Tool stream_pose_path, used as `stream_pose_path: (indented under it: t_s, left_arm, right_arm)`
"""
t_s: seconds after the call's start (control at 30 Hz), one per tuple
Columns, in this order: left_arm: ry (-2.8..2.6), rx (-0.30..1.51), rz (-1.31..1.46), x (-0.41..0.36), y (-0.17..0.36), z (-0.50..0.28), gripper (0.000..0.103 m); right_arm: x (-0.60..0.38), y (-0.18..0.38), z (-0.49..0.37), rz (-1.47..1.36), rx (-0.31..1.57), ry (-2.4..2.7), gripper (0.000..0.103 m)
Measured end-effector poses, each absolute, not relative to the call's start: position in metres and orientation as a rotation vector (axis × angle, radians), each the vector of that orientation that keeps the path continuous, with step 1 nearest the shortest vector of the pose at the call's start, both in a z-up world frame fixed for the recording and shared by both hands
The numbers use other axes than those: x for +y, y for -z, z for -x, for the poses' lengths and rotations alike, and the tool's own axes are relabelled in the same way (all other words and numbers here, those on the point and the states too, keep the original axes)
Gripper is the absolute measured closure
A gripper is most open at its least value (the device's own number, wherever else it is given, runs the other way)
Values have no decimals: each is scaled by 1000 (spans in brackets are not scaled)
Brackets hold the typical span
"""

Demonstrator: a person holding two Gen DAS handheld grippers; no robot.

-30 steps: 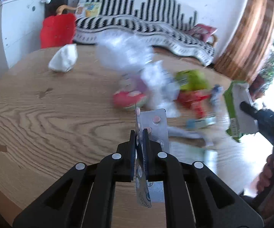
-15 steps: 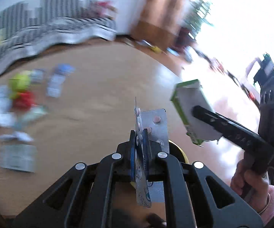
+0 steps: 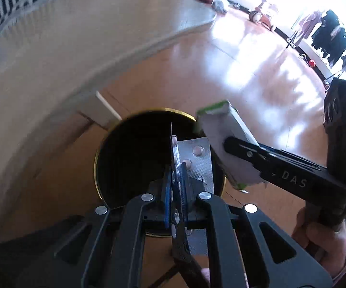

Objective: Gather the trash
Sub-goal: 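Carry both items to the black bin and open both tools to drop them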

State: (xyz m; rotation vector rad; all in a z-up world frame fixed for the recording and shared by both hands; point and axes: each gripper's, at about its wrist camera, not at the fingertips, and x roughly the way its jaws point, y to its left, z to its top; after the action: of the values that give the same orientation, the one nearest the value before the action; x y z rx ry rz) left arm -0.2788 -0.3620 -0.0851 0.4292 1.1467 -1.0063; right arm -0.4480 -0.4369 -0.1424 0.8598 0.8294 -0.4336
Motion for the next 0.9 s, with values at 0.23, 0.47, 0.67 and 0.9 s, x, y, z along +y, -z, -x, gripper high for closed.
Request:
stream_pose_path:
  t_s: [0.23, 0.47, 0.67, 0.9]
  left_arm:
    - [1008, 1149, -434, -366, 86, 283, 96]
    - [1017, 1148, -423, -371, 83, 282, 96]
    - [1058, 1160, -414, -372, 82, 284, 76]
    - [1128, 974, -392, -362, 55, 301, 6]
  right_arm:
    - [-431, 143, 434, -865, 860, 411, 73]
    - [-434, 140, 441, -878, 860, 416, 73]
    - [-434, 132, 431, -930, 817, 405, 64]
    - [-451, 103, 454, -895, 727, 544, 12]
